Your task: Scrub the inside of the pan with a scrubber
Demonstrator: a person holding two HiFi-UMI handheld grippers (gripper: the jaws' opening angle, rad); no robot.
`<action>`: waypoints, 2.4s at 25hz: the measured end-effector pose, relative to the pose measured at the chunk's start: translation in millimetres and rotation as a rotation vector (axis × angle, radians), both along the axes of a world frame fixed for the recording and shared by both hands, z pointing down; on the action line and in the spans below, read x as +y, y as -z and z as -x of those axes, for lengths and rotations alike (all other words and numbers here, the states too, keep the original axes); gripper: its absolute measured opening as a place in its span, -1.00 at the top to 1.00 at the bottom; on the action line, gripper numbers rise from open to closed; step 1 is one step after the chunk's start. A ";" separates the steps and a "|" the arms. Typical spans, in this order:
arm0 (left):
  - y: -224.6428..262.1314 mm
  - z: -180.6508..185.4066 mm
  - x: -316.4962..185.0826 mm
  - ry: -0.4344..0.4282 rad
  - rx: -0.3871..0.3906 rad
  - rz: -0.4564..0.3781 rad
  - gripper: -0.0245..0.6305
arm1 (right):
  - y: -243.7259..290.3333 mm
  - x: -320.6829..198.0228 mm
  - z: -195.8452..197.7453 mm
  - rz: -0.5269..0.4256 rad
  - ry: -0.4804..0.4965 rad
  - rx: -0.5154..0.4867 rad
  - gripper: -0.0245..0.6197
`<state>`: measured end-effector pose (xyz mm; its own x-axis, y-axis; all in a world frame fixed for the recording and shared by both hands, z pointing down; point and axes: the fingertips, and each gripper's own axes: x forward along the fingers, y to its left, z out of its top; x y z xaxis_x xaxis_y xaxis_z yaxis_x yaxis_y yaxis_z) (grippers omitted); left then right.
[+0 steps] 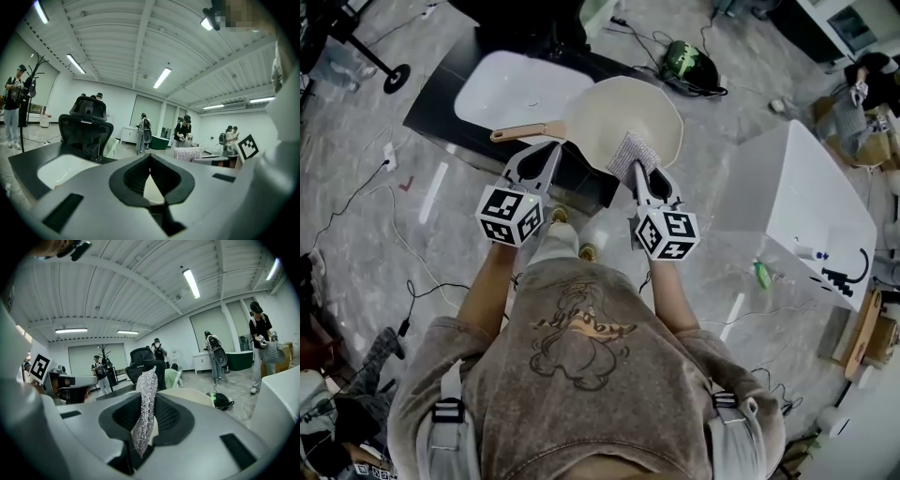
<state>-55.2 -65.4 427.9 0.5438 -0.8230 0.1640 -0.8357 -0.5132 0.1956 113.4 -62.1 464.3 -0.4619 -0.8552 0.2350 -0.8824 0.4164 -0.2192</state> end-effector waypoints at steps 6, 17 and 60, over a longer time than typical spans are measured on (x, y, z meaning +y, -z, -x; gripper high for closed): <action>-6.8 0.6 -41.6 -0.063 -0.004 0.017 0.87 | 3.3 -35.1 12.2 0.003 -0.016 -0.002 0.66; 1.9 -1.1 -101.1 -0.181 0.057 0.024 0.87 | 14.9 -89.7 20.7 -0.014 -0.093 -0.004 0.66; -132.5 0.2 -99.0 -0.709 -0.619 0.278 0.00 | -6.7 -140.5 33.1 0.042 0.038 -0.002 0.66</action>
